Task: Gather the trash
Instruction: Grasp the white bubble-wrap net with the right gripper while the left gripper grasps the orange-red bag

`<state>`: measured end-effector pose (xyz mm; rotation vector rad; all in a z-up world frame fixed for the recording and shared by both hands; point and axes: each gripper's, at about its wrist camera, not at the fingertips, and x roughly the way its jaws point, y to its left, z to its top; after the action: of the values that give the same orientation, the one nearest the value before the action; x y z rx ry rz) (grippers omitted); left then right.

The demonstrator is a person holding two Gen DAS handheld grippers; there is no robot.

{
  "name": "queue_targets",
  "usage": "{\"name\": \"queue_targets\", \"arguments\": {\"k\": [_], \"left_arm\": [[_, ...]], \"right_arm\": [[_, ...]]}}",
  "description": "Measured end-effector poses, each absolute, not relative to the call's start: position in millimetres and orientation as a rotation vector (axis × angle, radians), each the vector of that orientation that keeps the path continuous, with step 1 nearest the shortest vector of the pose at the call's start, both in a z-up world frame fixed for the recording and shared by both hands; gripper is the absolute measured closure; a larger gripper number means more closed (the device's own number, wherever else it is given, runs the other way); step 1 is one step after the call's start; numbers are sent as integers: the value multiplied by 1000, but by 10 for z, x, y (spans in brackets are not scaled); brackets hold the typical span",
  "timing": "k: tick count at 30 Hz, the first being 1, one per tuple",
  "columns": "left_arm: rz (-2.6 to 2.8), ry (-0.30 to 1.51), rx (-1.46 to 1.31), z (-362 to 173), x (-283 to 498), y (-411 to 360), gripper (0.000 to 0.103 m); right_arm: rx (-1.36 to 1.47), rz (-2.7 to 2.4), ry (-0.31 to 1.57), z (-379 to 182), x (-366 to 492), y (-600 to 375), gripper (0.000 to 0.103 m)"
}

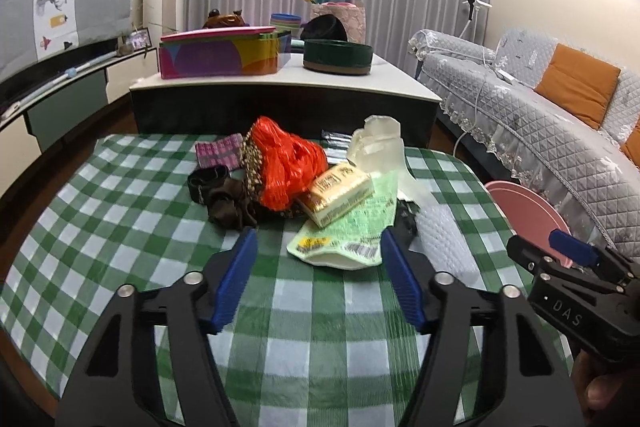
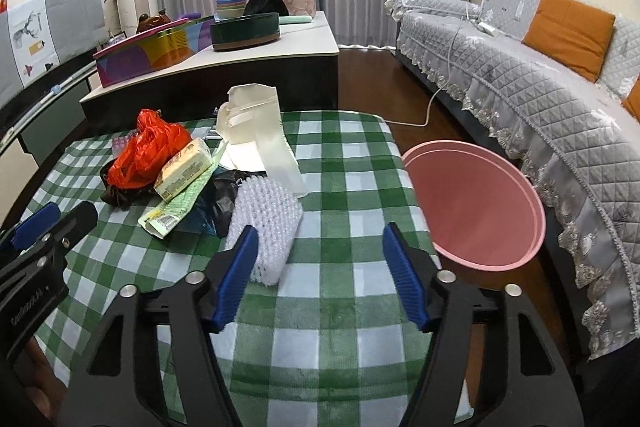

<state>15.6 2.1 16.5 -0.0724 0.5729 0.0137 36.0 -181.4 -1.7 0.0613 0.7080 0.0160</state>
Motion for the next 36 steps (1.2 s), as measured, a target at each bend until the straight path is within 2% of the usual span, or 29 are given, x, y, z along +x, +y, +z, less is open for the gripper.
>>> {"name": "queue_targets", "arguments": {"k": [16,18,22,23,24,26,27,29,30,32,36], "left_arm": [[136,573,-78,38,790,254,60],[146,582,-88,7,871,283,66],[155,601,-96,-62,990,300,71],[152,603,-97,-70,1005,295,76],[148,605,-97,-77,1017,288,80],[132,609,-97,-83,1038,266,89],[126,611,-93,-85,1042,255,90],[120,606,-80,-69,1036,227,91],[119,598,-74,-50,1030,219,92],[119,584,-70,-11,1016,212,93],[110,558,-64,81,976,195,95]], "right_arm": [[84,154,784,-267,736,-1573,46],[78,158,802,-317,775,-1563,46],[78,166,822,-375,819,-1568,46],[74,168,826,-386,824,-1569,46],[70,170,829,-394,822,-1571,48],[68,181,840,-417,836,-1574,59],[68,186,844,-428,843,-1575,62],[63,196,850,-438,841,-1573,81],[60,200,850,-437,841,-1571,84],[48,198,834,-403,818,-1575,88],[31,182,799,-308,766,-1610,90]]}}
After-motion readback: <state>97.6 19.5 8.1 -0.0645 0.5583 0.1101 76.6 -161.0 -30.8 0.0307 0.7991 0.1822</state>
